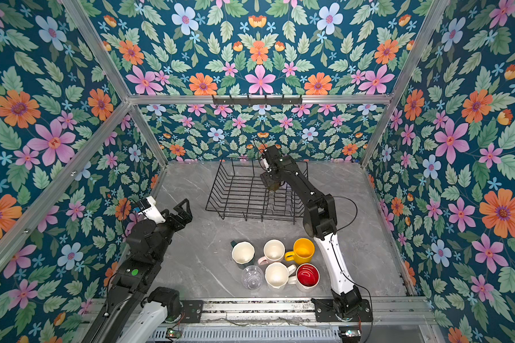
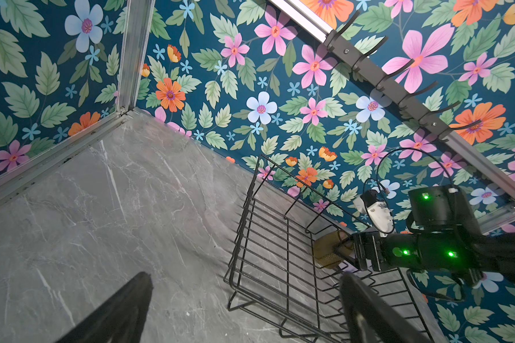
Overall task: Load the cups into the dish rack
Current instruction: 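Open the right gripper and raise it off the gold cup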
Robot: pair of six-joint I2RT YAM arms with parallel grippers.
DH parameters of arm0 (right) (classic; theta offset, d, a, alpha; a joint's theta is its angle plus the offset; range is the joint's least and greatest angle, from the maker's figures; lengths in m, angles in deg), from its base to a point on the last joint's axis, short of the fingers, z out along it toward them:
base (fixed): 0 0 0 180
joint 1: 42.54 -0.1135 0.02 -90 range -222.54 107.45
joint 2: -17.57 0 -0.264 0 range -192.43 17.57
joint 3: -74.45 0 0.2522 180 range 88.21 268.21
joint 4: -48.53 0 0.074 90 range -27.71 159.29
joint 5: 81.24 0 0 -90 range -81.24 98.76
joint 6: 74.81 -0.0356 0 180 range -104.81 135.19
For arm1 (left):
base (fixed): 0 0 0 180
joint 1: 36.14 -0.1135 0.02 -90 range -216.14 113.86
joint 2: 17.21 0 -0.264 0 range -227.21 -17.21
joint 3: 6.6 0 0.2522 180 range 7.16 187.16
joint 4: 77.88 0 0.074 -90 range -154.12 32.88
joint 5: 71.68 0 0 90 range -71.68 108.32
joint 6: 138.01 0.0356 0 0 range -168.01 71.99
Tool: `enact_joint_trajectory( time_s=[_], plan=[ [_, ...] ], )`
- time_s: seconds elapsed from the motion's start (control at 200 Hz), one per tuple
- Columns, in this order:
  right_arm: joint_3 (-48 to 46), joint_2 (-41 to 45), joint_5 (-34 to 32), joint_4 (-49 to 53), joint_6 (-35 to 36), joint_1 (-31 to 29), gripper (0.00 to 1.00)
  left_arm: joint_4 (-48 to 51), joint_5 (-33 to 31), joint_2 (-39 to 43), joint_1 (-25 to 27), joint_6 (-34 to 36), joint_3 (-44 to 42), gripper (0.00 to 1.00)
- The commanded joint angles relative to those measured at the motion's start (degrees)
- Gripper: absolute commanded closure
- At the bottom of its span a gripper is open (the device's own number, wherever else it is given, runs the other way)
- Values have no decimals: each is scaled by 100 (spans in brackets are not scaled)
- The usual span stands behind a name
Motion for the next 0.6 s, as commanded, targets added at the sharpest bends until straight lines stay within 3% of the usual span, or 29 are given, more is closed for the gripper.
enact_joint_trajectory(
  time_s=[0.0,0.25,0.596],
  plan=[
    [-12,135,170,24,-89,14,17,3,-34,11,-4,-32,20,0],
    [-577,903,475,-234,-335,13,17,12,-39,8,-9,-67,-14,0],
    [-3511,3322,1463,-2086,-1045,13,17,38,-68,-54,-2,-127,-35,0]
  ],
)
